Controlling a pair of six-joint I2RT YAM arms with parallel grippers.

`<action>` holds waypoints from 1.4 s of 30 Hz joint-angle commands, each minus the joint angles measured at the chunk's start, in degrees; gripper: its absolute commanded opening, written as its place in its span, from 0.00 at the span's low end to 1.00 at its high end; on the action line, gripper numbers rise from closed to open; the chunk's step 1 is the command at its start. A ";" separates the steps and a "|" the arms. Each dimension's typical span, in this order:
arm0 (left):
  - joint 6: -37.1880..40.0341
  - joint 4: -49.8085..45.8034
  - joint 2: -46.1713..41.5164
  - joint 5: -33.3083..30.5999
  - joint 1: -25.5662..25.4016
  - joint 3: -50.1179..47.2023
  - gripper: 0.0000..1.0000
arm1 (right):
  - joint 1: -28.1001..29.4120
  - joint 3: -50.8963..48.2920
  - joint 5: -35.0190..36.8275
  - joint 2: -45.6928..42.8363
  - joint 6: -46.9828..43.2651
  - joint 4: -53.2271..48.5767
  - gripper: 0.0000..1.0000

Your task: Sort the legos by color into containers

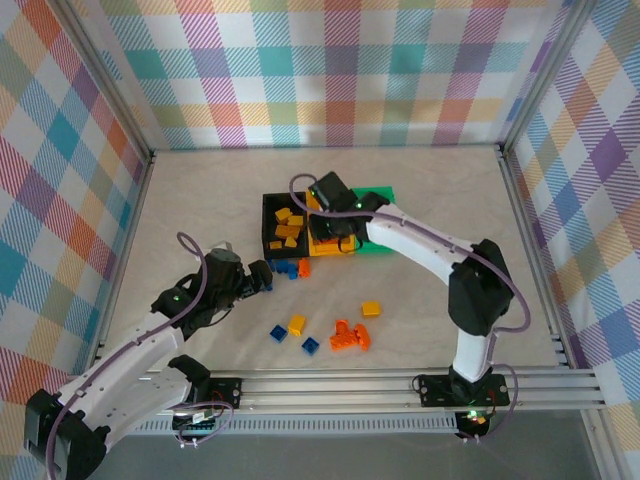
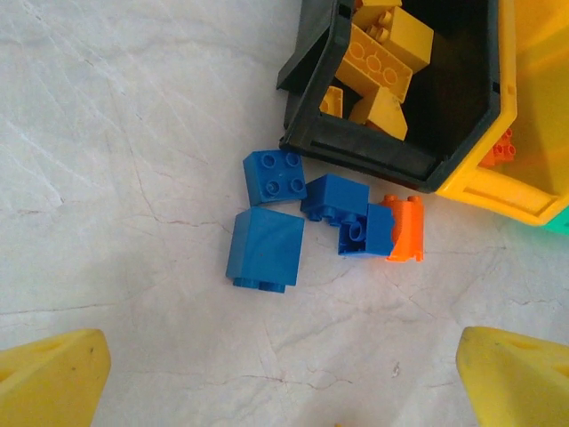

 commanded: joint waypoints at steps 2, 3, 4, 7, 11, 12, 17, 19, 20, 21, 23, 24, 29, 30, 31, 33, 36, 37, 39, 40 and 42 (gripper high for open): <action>-0.22 -2.16 -0.74 2.13 0.59 -0.42 1.00 | -2.90 7.22 2.18 8.49 2.03 -1.71 0.31; -0.27 -2.33 -0.61 2.66 0.59 -0.42 1.00 | -3.47 9.54 2.42 10.41 2.35 -2.85 0.32; -0.21 -2.52 -0.42 3.09 0.59 -0.29 1.00 | -3.87 11.63 2.53 12.07 2.48 -3.91 0.32; 0.66 -2.45 0.43 5.34 0.59 -0.08 1.00 | -4.82 16.66 3.54 16.23 2.76 -6.17 0.35; 2.85 -2.74 2.71 8.93 0.59 0.63 1.00 | -6.00 18.94 1.89 18.17 4.21 -6.30 0.53; 3.38 -2.86 3.40 9.68 0.59 0.80 1.00 | -6.04 18.92 1.40 17.88 4.21 -5.73 0.60; 4.80 -2.52 6.35 13.16 0.10 1.54 0.98 | -5.87 16.04 -0.34 13.50 3.73 -2.60 0.71; 5.45 -2.93 7.38 12.97 -1.34 2.57 0.95 | -5.62 13.33 -0.52 10.83 3.74 -1.39 0.72; 5.81 -3.25 8.17 12.51 -2.45 3.35 0.95 | -5.47 10.91 -0.61 8.83 3.81 -0.25 0.72; 6.11 -3.65 9.14 11.82 -4.02 4.12 0.94 | -5.24 8.69 -0.67 6.99 3.92 0.75 0.73; 6.49 -4.49 11.45 10.58 -7.25 5.70 0.94 | -4.81 3.41 -0.78 3.56 4.40 2.66 0.73; 6.97 -4.90 13.04 9.83 -9.28 6.60 0.94 | -4.68 0.52 -0.92 1.60 4.70 3.63 0.73; 8.74 -6.36 22.96 6.46 -19.34 10.56 0.90 | -4.72 -12.65 -1.62 -6.66 6.68 7.69 0.73; 9.04 -6.43 25.45 5.87 -20.67 11.20 0.88 | -4.70 -14.82 -1.73 -8.04 6.98 8.32 0.74; 9.20 -6.47 27.34 4.94 -21.92 11.79 0.86 | -4.70 -16.41 -1.69 -9.10 7.35 8.61 0.74; 9.76 -6.58 31.18 2.68 -23.68 12.74 0.84 | -4.75 -19.57 -1.68 -11.41 7.83 9.17 0.74; 10.52 -6.21 35.32 0.67 -24.84 13.73 0.81 | -4.75 -22.68 -1.56 -13.96 8.16 9.83 0.74; 10.73 -6.09 36.30 0.48 -25.07 14.20 0.79 | -4.79 -23.36 -1.49 -14.58 8.18 9.92 0.74; 11.27 -5.77 38.45 0.22 -25.48 14.93 0.74 | -4.88 -24.68 -1.42 -15.83 8.38 10.20 0.74; 11.49 -5.75 39.18 0.22 -25.59 15.22 0.71 | -4.95 -25.07 -1.25 -16.30 8.38 10.21 0.74; 11.72 -5.68 40.55 0.33 -25.96 15.77 0.63 | -5.27 -25.77 -0.83 -16.98 8.38 10.29 0.74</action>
